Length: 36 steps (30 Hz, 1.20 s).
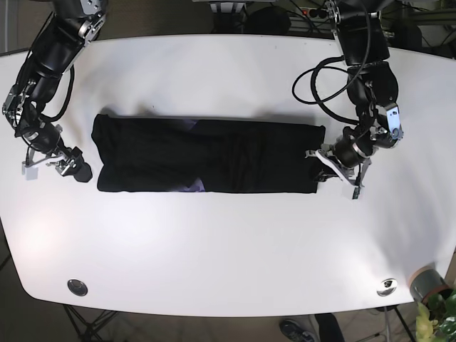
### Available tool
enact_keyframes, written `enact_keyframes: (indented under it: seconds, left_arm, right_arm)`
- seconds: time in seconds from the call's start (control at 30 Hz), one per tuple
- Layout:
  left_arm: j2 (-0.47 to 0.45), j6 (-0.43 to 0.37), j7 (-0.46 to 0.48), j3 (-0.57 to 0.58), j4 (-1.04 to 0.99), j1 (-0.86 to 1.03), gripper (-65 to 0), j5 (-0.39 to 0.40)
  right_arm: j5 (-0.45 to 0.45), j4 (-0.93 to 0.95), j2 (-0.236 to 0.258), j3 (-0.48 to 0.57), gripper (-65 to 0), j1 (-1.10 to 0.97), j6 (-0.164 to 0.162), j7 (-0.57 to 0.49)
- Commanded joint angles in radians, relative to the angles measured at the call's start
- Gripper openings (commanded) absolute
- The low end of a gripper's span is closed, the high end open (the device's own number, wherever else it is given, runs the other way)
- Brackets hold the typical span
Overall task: Fold the T-shirt properly
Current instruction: 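Grasp both strip ends and push them toward each other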
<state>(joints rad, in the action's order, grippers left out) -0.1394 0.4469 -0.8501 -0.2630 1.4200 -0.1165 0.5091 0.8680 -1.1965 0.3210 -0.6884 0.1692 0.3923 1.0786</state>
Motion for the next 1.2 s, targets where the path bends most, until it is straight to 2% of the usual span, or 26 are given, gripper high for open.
enact_keyframes:
  seconds: [0.0, 0.17, 0.33, 0.7, 1.0, 1.07, 1.17]
  left_arm:
    - [-0.016, 0.036, 0.048, -0.002, -0.021, -0.002, -65.0, 0.01]
    - [-0.045, 0.1, 0.071, 0.001, -0.077, 0.005, -65.0, 0.01]
    - [-0.055, 0.1, 0.07, -0.002, -0.08, 0.013, -65.0, 0.01]
    - [-0.072, 0.1, 0.07, -0.002, -0.077, 0.031, -65.0, 0.01]
    - [-0.073, 0.1, 0.07, -0.002, -0.078, 0.034, -65.0, 0.01]
    - [-0.073, 0.1, 0.07, -0.002, -0.078, 0.034, -65.0, 0.01]
    - [-0.072, 0.1, 0.07, -0.002, -0.08, 0.034, -65.0, 0.01]
  right_arm:
    - [0.02, 0.002, 0.008, 0.003, -11.1, 0.008, 0.009, -0.018]
    - [0.02, 0.031, -0.01, 0.008, -11.1, -0.024, 0.009, -0.048]
    - [0.02, 0.036, -0.013, 0.075, -11.1, -0.033, 0.009, -0.067]
    - [0.021, 0.03, -0.102, 0.155, -11.1, -0.035, 0.007, -0.088]
    - [0.02, 0.005, -0.133, 0.19, -11.6, -0.035, -0.002, -0.093]
    - [0.02, 0.005, -0.133, 0.19, -14.6, -0.035, -0.002, -0.093]
    - [0.02, 0.005, -0.132, 0.19, -27.3, -0.033, -0.002, -0.094]
